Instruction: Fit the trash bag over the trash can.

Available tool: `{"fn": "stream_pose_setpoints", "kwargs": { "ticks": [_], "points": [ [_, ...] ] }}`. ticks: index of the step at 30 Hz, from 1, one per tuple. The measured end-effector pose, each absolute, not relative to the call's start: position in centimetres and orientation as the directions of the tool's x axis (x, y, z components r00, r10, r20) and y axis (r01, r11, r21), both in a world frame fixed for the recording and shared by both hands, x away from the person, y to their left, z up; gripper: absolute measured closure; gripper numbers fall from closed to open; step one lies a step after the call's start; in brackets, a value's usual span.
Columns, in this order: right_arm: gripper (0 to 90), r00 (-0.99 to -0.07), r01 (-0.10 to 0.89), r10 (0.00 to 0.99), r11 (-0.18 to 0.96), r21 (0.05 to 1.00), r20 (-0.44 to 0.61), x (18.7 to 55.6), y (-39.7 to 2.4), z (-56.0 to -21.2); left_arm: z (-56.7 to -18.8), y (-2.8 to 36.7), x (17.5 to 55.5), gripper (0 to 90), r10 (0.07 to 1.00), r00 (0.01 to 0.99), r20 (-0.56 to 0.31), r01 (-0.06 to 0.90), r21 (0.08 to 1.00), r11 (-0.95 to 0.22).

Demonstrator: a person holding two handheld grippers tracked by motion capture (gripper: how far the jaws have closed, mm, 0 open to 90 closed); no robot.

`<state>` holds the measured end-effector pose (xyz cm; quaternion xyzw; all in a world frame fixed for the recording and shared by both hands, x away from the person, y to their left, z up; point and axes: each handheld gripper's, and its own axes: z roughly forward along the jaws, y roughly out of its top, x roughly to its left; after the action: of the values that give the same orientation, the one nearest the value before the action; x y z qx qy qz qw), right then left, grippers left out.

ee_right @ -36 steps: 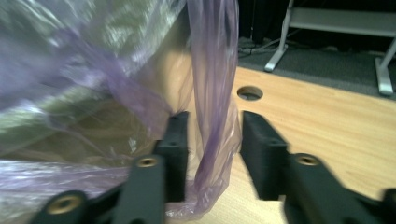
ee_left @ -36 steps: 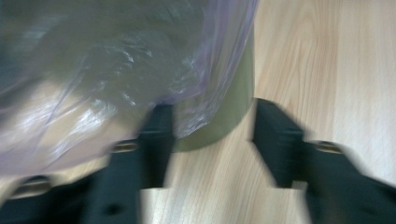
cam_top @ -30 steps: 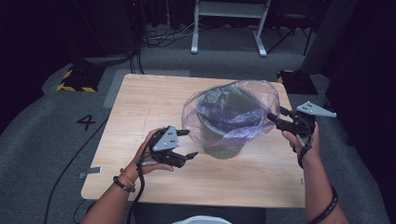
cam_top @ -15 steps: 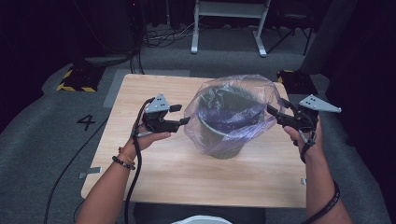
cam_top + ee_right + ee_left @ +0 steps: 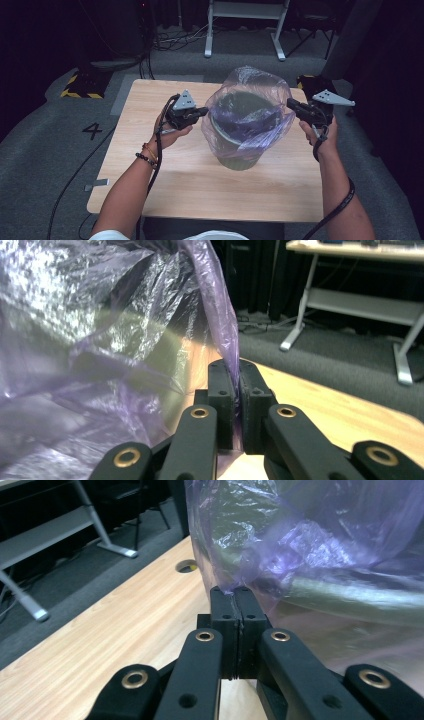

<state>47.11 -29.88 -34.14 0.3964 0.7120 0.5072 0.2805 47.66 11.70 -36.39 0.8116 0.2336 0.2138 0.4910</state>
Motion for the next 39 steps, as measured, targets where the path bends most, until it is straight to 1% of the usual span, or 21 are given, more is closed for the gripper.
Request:
{"fn": "stream_pose_setpoints", "kwargs": {
  "ticks": [2,6,11,18,22,23,24,25,26,27,30,31,33,35,39],
  "points": [
    [87.3,-0.515,0.321,0.857,0.164,0.933,0.027,47.9,-29.9,-34.8,-36.6,11.5,48.2,89.9,0.606,0.787,0.113,0.186,0.894,-0.408],
    [87.3,-0.493,0.365,0.869,0.154,0.918,0.050,49.1,-30.0,-36.2,-37.5,11.0,49.2,90.0,0.632,0.767,0.109,0.228,0.875,-0.428],
    [87.2,-0.480,0.419,0.873,0.144,0.897,0.084,50.0,-30.0,-38.1,-38.9,10.7,50.2,90.0,0.639,0.765,0.081,0.283,0.849,-0.447],
    [86.4,-0.481,0.452,0.870,0.137,0.882,0.112,50.1,-30.2,-40.0,-40.6,10.4,50.5,90.0,0.633,0.772,0.055,0.327,0.820,-0.470],
    [84.9,-0.491,0.466,0.863,0.141,0.874,0.123,49.6,-30.5,-40.8,-41.5,10.4,50.1,89.5,0.622,0.781,0.065,0.331,0.801,-0.499],
    [83.3,-0.490,0.466,0.863,0.141,0.873,0.122,49.4,-30.6,-41.0,-41.6,10.4,49.8,87.4,0.629,0.774,0.075,0.329,0.800,-0.501],
    [80.9,-0.494,0.464,0.861,0.144,0.874,0.120,49.3,-30.7,-41.1,-41.6,10.6,49.5,82.9,0.641,0.762,0.092,0.323,0.804,-0.500],
    [77.8,-0.496,0.457,0.861,0.147,0.877,0.114,49.0,-30.8,-41.2,-41.6,10.7,49.2,73.3,0.651,0.751,0.108,0.321,0.803,-0.503],
    [76.4,-0.497,0.451,0.861,0.151,0.880,0.107,48.8,-30.9,-41.1,-41.6,10.9,48.8,65.8,0.652,0.749,0.117,0.311,0.807,-0.502],
    [74.1,-0.498,0.440,0.862,0.157,0.884,0.094,48.6,-31.1,-41.0,-41.4,11.3,48.2,63.7,0.653,0.749,0.114,0.299,0.821,-0.486],
    [64.7,-0.511,0.398,0.857,0.177,0.900,0.058,47.6,-31.7,-40.4,-40.9,12.4,46.8,41.0,0.650,0.751,0.116,0.275,0.840,-0.468],
    [60.5,-0.520,0.384,0.853,0.192,0.903,0.040,47.3,-31.9,-40.2,-40.7,12.7,46.3,36.9,0.648,0.752,0.125,0.258,0.848,-0.463],
    [53.8,-0.535,0.357,0.845,0.211,0.910,0.014,46.7,-32.2,-39.7,-40.2,13.5,45.3,30.8,0.640,0.757,0.131,0.232,0.862,-0.451],
    [48.3,-0.538,0.339,0.843,0.234,0.911,-0.016,46.1,-32.5,-39.3,-39.8,14.3,44.2,24.6,0.629,0.769,0.115,0.213,0.881,-0.422],
    [40.3,-0.577,0.283,0.814,0.284,0.916,-0.074,44.9,-33.0,-38.6,-38.8,14.6,42.1,20.0,0.557,0.825,0.101,0.159,0.903,-0.400]
  ]
}}
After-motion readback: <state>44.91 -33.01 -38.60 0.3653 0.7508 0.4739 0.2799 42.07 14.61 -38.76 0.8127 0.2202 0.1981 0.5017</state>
